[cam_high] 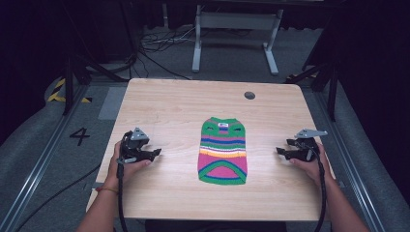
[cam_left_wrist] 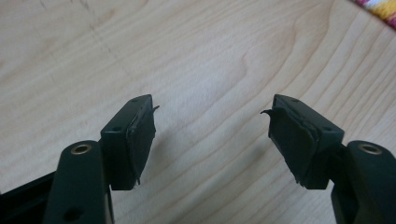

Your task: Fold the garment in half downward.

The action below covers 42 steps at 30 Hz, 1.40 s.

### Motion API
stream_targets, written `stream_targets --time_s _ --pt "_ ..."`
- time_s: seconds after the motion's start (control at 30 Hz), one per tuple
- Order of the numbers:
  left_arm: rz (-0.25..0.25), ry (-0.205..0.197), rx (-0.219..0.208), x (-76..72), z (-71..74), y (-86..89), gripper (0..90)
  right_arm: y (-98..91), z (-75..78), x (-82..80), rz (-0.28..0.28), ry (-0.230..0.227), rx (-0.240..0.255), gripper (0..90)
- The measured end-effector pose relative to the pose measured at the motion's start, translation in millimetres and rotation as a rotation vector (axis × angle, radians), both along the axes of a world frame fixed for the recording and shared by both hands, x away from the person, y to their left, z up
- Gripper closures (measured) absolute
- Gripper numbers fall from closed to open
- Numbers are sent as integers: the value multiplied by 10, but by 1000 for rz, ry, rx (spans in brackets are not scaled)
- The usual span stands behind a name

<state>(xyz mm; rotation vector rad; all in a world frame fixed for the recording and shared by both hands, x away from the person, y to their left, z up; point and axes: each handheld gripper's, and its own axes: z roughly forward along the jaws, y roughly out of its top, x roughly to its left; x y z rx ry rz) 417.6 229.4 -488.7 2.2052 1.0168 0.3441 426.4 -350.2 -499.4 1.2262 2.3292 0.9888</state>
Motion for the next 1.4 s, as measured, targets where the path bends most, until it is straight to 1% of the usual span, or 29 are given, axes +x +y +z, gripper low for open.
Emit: stream_targets --time_s 0.1,0.13,0.2,0.23,0.33,0.4,0.43,0.5,0.53,0.57,0.6,0.63,0.7,0.73,0.77,0.8,0.87,0.93,0.97,1.0,1.03,1.07,1.1,1.17,1.2,1.23,1.27,1.3,1.4 --pt "-9 -3 -16 73 71 -39 314 110 97 58 21 -9 10 395" --pt "-15 1 -11 108 88 -56 301 200 159 108 43 -9 20 404" --pt "-20 7 -7 184 124 -113 303 250 190 133 53 -17 9 409" --pt "-30 -5 5 229 148 -147 302 297 215 166 61 -18 9 409" --pt "-50 -19 8 349 213 -283 304 451 281 260 85 -29 -4 415" --pt "-64 -30 -10 435 246 -399 311 551 302 335 100 -32 -6 422" --pt "-79 -35 -1 482 259 -451 314 618 305 388 107 -26 -10 421" --pt "-86 -34 -5 554 263 -545 321 710 306 459 123 -19 -15 422" --pt "-95 -35 -1 622 261 -617 323 761 307 499 130 -19 -16 424" --pt "-95 -35 -1 622 261 -617 328 761 307 499 130 -19 -16 424" --pt "-97 -29 -12 715 236 -719 330 892 323 598 146 -19 -25 433" --pt "-97 -29 -12 715 236 -719 337 933 328 631 150 -18 -22 435" --pt "-98 -12 6 799 214 -805 338 970 330 663 153 -19 -23 442" --pt "-97 -19 9 878 205 -901 337 1037 315 733 161 -19 -21 465" --pt "-97 -19 9 878 205 -901 340 1037 315 733 161 -19 -21 465" --pt "-99 -12 -1 920 196 -948 340 1079 299 781 162 -7 -20 465" --pt "-93 -15 11 1005 181 -1030 342 1155 265 862 171 0 -19 489" --pt "-93 9 -3 1095 139 -1151 348 1212 237 924 177 3 -22 508" --pt "-98 11 5 1130 125 -1198 348 1260 219 982 174 8 -38 505" --pt "-97 6 6 1149 114 -1235 348 1280 217 1012 169 6 -30 506" --pt "-98 17 -5 1184 93 -1292 348 1288 218 1034 163 7 -16 507" --pt "-98 17 -5 1184 93 -1292 348 1288 218 1034 163 7 -16 507" --pt "-98 20 -8 1215 81 -1346 348 1301 225 1065 148 -2 -10 515" --pt "-99 25 -23 1253 73 -1430 348 1310 216 1123 134 7 -2 527" --pt "-104 20 -27 1272 69 -1487 348 1311 210 1139 129 7 -5 529" --pt "-104 20 -27 1272 69 -1487 348 1311 210 1139 129 7 -5 529" --pt "-114 24 -32 1311 52 -1575 348 1310 198 1161 120 11 -4 532" --pt "-118 25 -33 1329 38 -1617 348 1313 163 1192 110 26 -3 526" --pt "-124 34 -35 1386 -20 -1729 348 1346 110 1229 116 41 -36 535"
